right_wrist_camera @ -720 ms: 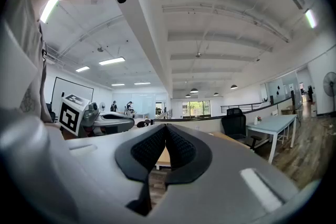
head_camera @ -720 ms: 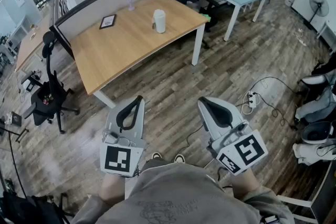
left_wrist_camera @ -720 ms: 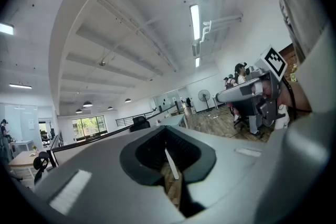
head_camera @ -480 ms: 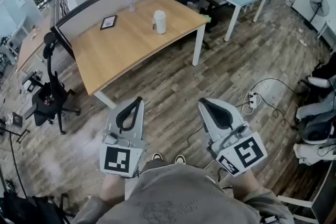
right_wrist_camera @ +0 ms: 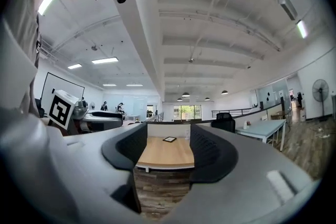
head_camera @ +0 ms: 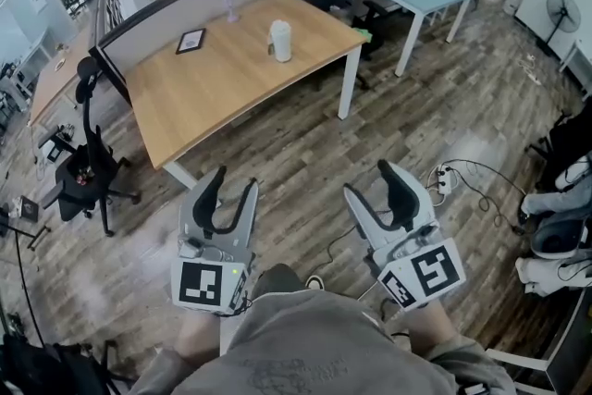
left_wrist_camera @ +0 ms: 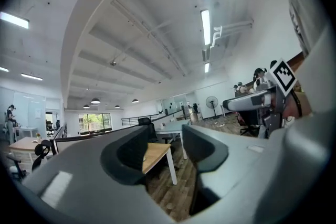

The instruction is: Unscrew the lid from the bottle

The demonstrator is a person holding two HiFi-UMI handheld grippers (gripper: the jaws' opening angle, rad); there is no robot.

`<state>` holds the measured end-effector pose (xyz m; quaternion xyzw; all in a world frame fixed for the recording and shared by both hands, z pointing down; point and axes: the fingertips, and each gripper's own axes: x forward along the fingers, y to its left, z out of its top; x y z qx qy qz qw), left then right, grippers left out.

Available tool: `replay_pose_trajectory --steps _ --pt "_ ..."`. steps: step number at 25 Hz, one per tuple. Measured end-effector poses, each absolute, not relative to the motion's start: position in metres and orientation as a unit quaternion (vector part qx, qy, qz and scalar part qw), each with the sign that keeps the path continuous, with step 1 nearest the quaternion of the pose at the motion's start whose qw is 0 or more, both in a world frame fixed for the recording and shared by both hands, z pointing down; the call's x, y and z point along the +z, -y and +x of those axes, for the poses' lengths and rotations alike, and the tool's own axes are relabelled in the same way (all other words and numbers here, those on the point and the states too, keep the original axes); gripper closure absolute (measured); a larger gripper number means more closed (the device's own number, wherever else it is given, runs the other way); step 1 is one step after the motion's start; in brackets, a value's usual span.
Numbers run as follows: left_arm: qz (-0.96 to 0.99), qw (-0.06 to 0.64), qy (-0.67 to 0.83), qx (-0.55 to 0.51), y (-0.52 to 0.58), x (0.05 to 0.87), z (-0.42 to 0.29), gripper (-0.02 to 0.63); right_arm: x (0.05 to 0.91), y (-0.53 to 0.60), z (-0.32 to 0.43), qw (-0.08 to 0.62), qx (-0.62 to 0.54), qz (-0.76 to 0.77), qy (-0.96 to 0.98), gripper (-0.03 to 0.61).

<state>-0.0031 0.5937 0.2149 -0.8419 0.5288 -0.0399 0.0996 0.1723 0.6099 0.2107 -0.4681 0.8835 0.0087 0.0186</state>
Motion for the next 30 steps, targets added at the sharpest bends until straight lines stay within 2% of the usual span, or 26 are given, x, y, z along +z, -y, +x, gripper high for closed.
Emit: replay_pose_trajectory --steps 1,4,18,30 --pt "-0.840 0.099 -0.533 -0.038 -0.592 0.215 -0.005 0.381 0.210 -0.609 0.174 0.018 0.014 -0.471 -0.882 0.339" --pt "-0.832 0.099 -0.543 -0.045 -0.588 0.218 -0.009 0.306 0.212 -0.606 0.175 0.014 0.018 -0.477 -0.879 0.337" --pt "-0.842 0.086 -0.529 -0.056 -0.526 0.236 -0.009 0.278 0.232 -0.548 0.173 0.004 -0.008 -0.479 -0.878 0.337" --pt "-0.845 0.064 -0.525 -0.085 -0.386 0.249 -0.037 0.278 0.237 -0.399 0.150 -0.024 -0.025 -0.478 -0.877 0.337"
